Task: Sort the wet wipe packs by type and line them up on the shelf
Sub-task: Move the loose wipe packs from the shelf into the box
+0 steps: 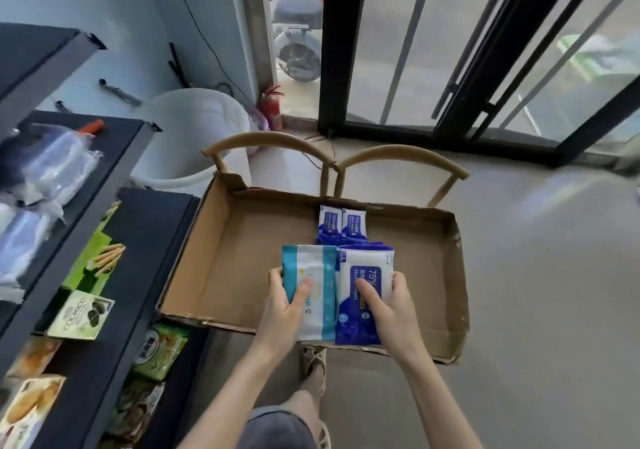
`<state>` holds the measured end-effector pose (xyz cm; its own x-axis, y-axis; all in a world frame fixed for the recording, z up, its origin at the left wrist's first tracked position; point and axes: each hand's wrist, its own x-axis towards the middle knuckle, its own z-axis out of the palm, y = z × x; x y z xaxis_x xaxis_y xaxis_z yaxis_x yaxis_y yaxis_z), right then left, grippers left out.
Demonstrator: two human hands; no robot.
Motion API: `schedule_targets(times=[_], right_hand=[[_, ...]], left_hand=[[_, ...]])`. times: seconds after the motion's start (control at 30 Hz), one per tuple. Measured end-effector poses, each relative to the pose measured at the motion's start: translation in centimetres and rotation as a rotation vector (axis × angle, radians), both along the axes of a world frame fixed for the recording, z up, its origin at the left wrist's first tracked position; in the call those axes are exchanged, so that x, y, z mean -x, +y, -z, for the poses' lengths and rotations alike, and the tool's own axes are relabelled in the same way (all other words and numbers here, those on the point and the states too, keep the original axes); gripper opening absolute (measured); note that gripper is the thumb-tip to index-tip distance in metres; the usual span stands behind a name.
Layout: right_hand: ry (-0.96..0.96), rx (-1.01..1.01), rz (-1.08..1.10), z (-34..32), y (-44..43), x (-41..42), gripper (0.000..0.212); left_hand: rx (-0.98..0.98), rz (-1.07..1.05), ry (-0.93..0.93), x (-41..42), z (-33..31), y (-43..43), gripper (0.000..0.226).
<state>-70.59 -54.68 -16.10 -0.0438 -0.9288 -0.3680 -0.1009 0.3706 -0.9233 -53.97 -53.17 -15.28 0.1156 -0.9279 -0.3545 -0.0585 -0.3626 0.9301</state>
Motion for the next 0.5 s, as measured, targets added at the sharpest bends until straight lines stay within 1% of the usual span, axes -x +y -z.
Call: schedule_targets(times=[0.13,0.3,0.37,0.5], right_hand=[[0.056,-0.102,0.027,4.2,-5.6,0.7,0.025],[0.145,-0.250,0.046,11.1,-12.4,0.8,0.025],[0.176,-0.305,0.060,14.1,-14.5,1.1,0.026],[0.199,-0.386,0.080,19.8,-17.8,1.5,0.027]], left_hand=[[-0.126,-0.005,0.000,0.8,4.8,-5.9,0.020],[-0.345,-0.035,0.046,1.5,12.5,-12.7,0.017],[-0.408,-0.068,0.012,2.0,15.6,-15.1,0.018],[-0.475,-0.049,-0.061,3.2,21.5,-19.2,0.022]])
